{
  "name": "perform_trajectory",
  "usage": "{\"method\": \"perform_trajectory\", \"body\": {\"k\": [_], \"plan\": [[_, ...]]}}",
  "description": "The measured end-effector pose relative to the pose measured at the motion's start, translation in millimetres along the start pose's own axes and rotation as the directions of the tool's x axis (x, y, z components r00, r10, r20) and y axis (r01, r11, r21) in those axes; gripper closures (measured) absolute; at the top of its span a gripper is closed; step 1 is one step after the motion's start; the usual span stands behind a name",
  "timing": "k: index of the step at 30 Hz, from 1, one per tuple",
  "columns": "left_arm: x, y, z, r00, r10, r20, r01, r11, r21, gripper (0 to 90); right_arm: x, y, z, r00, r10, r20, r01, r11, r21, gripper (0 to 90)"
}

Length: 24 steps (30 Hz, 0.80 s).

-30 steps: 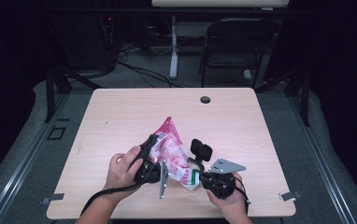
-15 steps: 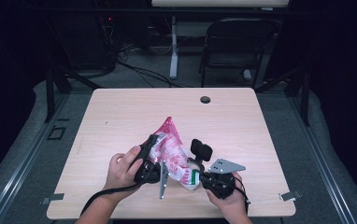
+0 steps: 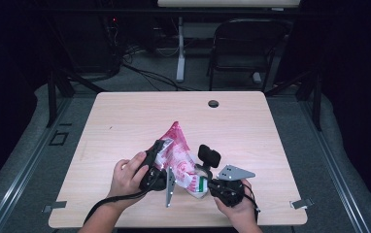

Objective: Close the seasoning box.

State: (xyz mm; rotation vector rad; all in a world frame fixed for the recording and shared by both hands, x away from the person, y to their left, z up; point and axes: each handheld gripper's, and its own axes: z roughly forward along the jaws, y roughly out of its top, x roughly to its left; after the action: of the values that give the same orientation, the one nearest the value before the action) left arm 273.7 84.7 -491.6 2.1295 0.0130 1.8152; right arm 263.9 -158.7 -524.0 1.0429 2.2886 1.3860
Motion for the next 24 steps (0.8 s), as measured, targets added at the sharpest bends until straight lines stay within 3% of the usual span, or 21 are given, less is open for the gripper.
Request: {"method": "perform_trajectory", "body": {"k": [24], "plan": [[1.4, 1.2, -1.2, 0.9999, 0.005, -0.010, -0.005, 1.0000, -0.007, 61.1, -0.5, -0.5, 0.5, 1.0000, 0.001, 0.001, -0.001, 1.000, 0.001, 90.0]]}}
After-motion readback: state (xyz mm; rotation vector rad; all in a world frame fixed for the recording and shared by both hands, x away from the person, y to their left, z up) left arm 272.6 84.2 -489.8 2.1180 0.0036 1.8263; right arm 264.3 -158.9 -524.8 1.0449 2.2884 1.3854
